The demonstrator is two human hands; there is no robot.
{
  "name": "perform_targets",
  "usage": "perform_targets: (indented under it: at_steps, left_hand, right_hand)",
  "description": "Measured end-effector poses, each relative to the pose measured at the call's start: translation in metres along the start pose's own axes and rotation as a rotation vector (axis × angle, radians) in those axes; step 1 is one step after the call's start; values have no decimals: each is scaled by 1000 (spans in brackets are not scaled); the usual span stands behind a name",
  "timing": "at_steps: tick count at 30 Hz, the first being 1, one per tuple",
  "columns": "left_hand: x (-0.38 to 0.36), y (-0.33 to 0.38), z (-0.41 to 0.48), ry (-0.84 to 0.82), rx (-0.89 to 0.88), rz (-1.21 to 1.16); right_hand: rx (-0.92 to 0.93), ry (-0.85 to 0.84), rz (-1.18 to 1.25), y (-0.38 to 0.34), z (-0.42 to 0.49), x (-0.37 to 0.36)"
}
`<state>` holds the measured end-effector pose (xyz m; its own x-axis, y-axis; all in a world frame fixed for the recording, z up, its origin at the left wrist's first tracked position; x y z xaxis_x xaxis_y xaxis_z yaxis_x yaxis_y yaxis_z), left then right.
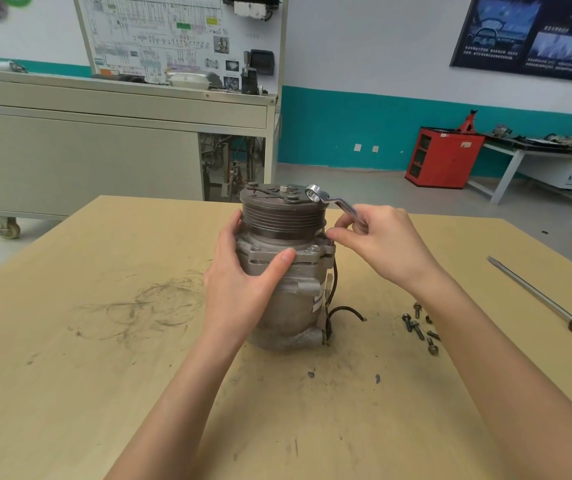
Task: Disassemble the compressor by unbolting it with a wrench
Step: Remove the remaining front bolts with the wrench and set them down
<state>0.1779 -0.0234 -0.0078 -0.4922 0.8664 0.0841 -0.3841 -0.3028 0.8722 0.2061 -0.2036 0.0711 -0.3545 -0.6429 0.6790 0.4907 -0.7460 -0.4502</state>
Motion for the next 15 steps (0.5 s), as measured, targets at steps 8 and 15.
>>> perform_targets:
  at_steps: [8, 15]
  left_hand:
    - [-1, -2, 0, -10, 19, 0]
    - [0, -1, 0, -7, 11, 8]
  right_hand:
    - [-75, 212, 183, 19, 19, 71]
    - [-500, -359, -308, 155, -43, 17]
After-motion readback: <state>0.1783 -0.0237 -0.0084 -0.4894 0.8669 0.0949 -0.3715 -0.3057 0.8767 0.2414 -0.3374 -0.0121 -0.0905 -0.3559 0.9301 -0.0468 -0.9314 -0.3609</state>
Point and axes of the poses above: each hand's wrist, its own z-axis towards the middle knuckle, its own x-axis out of the back of the hand, y = z × x, the point moved 8 cm from there along z, towards the middle knuckle, and after that the axes turned 6 degrees about y, right-handed, at the moved point
